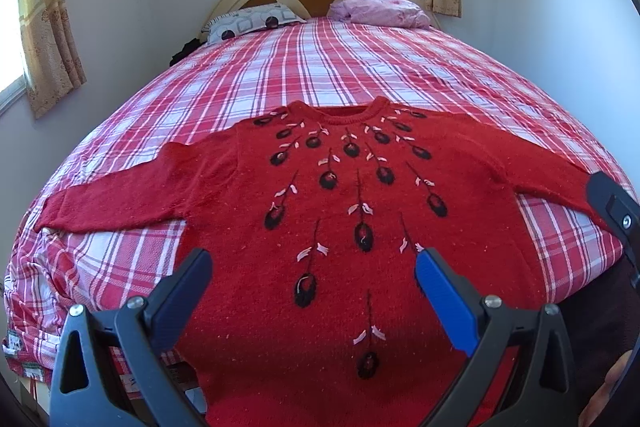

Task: Fold small clothes
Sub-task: 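Lower the right tool to the sweater's sleeve cuff and close on it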

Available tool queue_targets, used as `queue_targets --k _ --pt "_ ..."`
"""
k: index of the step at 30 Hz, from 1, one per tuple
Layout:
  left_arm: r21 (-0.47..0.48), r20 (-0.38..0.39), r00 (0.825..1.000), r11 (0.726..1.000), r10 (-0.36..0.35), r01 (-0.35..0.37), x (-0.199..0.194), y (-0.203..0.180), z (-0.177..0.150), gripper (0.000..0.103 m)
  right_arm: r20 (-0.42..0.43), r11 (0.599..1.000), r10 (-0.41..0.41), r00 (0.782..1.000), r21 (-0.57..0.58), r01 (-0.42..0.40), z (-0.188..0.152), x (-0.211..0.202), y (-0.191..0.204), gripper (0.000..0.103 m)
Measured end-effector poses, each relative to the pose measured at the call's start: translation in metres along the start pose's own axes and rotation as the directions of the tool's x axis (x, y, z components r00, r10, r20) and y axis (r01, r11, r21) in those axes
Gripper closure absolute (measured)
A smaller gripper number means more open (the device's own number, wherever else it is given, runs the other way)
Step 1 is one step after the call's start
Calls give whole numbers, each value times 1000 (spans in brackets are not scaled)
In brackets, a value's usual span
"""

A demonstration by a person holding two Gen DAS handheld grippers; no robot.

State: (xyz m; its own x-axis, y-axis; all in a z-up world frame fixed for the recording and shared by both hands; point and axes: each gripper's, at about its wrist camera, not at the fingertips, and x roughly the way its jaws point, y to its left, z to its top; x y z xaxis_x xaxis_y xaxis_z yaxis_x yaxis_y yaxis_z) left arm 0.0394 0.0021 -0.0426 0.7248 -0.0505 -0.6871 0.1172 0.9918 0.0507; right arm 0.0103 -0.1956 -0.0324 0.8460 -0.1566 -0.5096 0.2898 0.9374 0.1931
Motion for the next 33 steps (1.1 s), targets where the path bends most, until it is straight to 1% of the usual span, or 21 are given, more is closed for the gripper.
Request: queue_targets --k 4,6,10,13,15,16,18,20,21,22,23,24,25,27,29,31,32,33 --pt "9 -13 1000 1000 0 1 12 -5 5 0 -4 1000 -23 1000 19 24 1 8 -12 1" --pt "13 -20 1000 1000 -14 15 18 -8 9 0 -9 998 -43 999 35 43 2 13 -21 1" --pt "16 -13 996 996 -83 83 24 -10 15 0 -29 993 -74 997 86 76 6 27 -53 1" --pt "11 -15 990 990 -138 139 30 -10 17 0 -13 979 -156 988 129 156 16 31 -92 1" --pt "16 -30 988 989 -149 150 36 -14 19 0 -2 952 -248 969 185 244 24 31 -131 1" --pt "19 -39 988 988 -150 151 40 -16 20 0 1 923 -317 948 228 309 29 30 -158 1" --pt "21 -59 986 987 -156 158 46 -21 20 0 -11 878 -398 917 285 385 35 28 -197 2" --pt "19 -79 982 985 -170 172 51 -24 20 0 -36 830 -453 891 347 436 40 28 -239 3" --pt "20 -86 981 984 -173 176 53 -26 20 0 -54 811 -469 881 368 455 41 29 -255 7" --pt "22 -92 980 984 -175 178 55 -28 20 0 -82 796 -477 875 382 470 42 32 -273 9" --pt "24 -95 980 984 -174 177 57 -29 20 0 -116 798 -460 880 379 468 43 38 -286 12" --pt "25 -97 980 984 -172 175 58 -30 20 0 -155 803 -443 883 368 468 44 47 -298 20" --pt "25 -99 980 985 -170 174 59 -30 20 0 -186 802 -444 876 354 481 44 55 -307 23" --pt "19 -102 981 985 -167 169 62 -29 21 0 -243 805 -435 867 328 495 42 71 -324 26" --pt "6 -105 980 986 -167 168 63 -28 22 0 -278 819 -408 870 310 483 42 84 -337 27" --pt "1 -111 980 986 -165 167 65 -28 23 0 -312 824 -405 860 284 491 40 96 -342 31" --pt "2 -113 980 986 -163 164 67 -28 24 0 -328 831 -390 860 276 482 39 104 -345 37" --pt "3 -113 981 987 -161 162 67 -27 24 0 -340 840 -368 865 276 466 37 111 -349 44"
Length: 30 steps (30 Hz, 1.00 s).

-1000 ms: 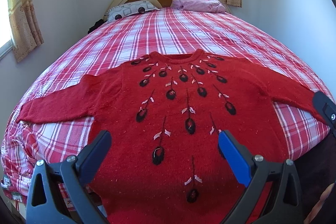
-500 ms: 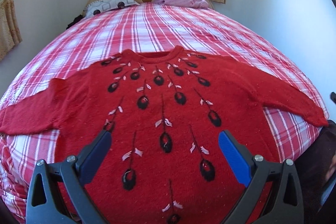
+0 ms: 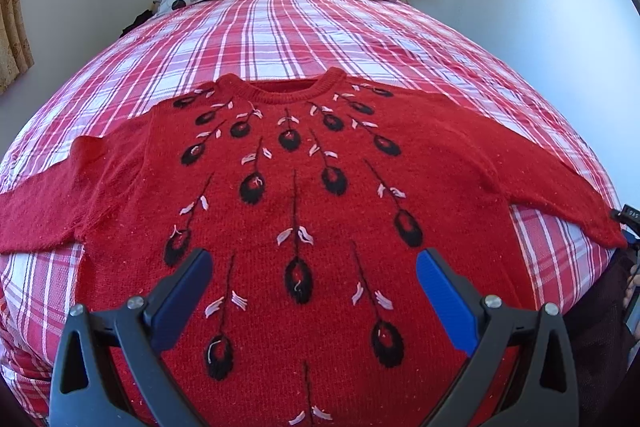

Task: Fold small clothes
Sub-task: 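Lower the right tool to the sweater's sleeve cuff and close on it, then carry the sleeve with the right tool across the sweater body and release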

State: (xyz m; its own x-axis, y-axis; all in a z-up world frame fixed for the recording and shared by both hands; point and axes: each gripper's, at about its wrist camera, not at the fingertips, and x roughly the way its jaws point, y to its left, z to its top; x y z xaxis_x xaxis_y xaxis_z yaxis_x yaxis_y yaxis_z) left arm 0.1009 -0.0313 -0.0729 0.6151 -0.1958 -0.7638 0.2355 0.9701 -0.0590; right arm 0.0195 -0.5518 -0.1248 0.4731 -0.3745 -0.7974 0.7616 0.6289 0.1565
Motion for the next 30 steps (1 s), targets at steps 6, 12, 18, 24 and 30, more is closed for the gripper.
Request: queue_targets --k 6,12,18,24,30 --pt "-9 -14 1000 1000 3 -3 5 4 0 0 -43 999 40 998 0 -40 0 11 0 50" --pt "-34 -4 1000 999 -10 9 -1 13 0 0 -75 992 74 994 -94 -81 -4 4 14 93" --pt "-58 56 998 998 40 -37 -17 38 2 0 14 968 201 980 -154 -196 1 -62 66 94" --pt "-155 80 991 984 106 -92 -28 85 2 0 -33 803 520 854 -323 -501 -12 -142 201 94" --pt "-242 109 973 955 205 -174 -47 134 -1 0 -235 545 709 665 -415 -728 -77 -167 364 94"
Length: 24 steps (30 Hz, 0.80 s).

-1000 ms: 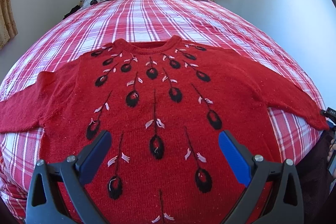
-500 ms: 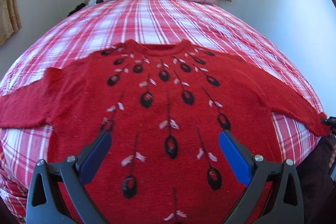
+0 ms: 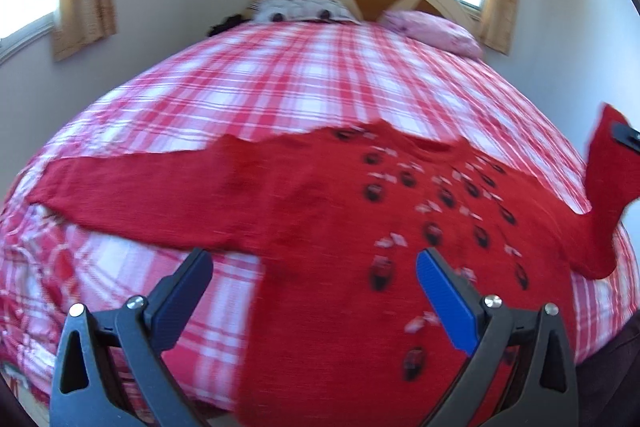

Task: Fold small clothes
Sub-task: 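Carry the sleeve with the right tool across the sweater body and release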

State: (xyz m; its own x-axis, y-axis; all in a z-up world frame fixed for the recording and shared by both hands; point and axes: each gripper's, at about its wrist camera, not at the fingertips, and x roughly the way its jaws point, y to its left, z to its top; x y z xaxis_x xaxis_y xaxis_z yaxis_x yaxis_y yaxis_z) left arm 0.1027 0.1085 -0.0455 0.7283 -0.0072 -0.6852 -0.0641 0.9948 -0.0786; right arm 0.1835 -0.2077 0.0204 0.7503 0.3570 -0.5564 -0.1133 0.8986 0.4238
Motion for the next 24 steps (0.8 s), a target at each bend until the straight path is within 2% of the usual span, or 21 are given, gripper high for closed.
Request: queue_targets --k 5,10,13,14,16,17,18,19,21,22,24 --pt "-60 27 995 993 100 -99 -2 45 4 0 -124 985 148 981 -73 -158 -21 104 93 94" --pt "-131 2 988 979 156 -154 4 84 1 0 -232 968 176 957 -135 -211 -67 184 159 94" --pt "-144 -10 986 975 168 -168 10 94 -1 0 -280 961 200 939 -131 -243 -89 217 171 92" --pt "-145 -14 985 975 171 -171 12 96 0 0 -296 960 207 932 -120 -252 -96 224 171 91" --pt "-144 -19 985 974 173 -174 14 100 -1 0 -351 963 204 914 -97 -252 -108 238 173 83" --pt "-143 -23 985 974 173 -174 15 100 -1 0 -383 958 231 894 -69 -277 -112 242 173 78" --pt "-142 -26 985 975 170 -172 17 101 0 0 -401 951 268 876 -33 -306 -115 243 170 78" --pt "-140 -28 986 976 167 -169 18 100 0 0 -400 947 287 870 -15 -320 -114 239 168 78" --pt "-127 -25 986 978 165 -167 20 97 1 0 -357 933 340 870 10 -360 -106 221 161 78" --pt "-117 -25 986 979 164 -166 22 93 0 0 -306 922 373 876 16 -387 -98 203 153 78" --pt "-105 -28 987 981 161 -163 26 86 1 0 -211 921 380 900 0 -389 -86 173 138 78"
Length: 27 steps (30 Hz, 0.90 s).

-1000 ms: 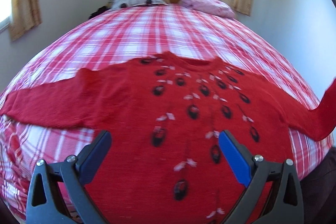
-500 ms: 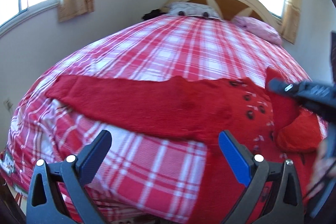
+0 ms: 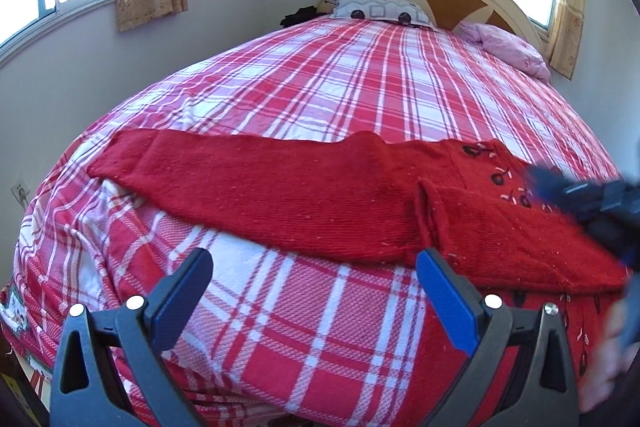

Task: Fold small clothes
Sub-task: 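Carry the sleeve with the right tool across the sweater body and release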

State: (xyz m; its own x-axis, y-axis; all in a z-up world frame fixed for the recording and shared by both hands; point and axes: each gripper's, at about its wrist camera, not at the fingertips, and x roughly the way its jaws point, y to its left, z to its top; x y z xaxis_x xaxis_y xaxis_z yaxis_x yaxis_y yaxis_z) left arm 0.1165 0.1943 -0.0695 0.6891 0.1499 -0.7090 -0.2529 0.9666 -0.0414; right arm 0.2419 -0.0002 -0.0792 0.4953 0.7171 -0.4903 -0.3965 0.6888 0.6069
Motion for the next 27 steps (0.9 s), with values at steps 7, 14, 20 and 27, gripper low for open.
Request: queue_targets --k 7,14,20,27 --pt "53 -14 999 998 -32 33 15 -38 4 0 171 904 -427 888 78 420 -11 -127 -68 78" --pt "122 -40 999 992 13 -8 39 -75 2 0 34 825 -542 839 210 525 -47 -160 -146 78" --pt "150 -81 995 988 52 -39 55 -80 -2 0 95 806 -573 814 247 539 -63 -170 -147 79" --pt "91 -80 996 996 27 -20 45 -52 -4 0 97 798 -573 814 292 527 -64 -175 -151 78"
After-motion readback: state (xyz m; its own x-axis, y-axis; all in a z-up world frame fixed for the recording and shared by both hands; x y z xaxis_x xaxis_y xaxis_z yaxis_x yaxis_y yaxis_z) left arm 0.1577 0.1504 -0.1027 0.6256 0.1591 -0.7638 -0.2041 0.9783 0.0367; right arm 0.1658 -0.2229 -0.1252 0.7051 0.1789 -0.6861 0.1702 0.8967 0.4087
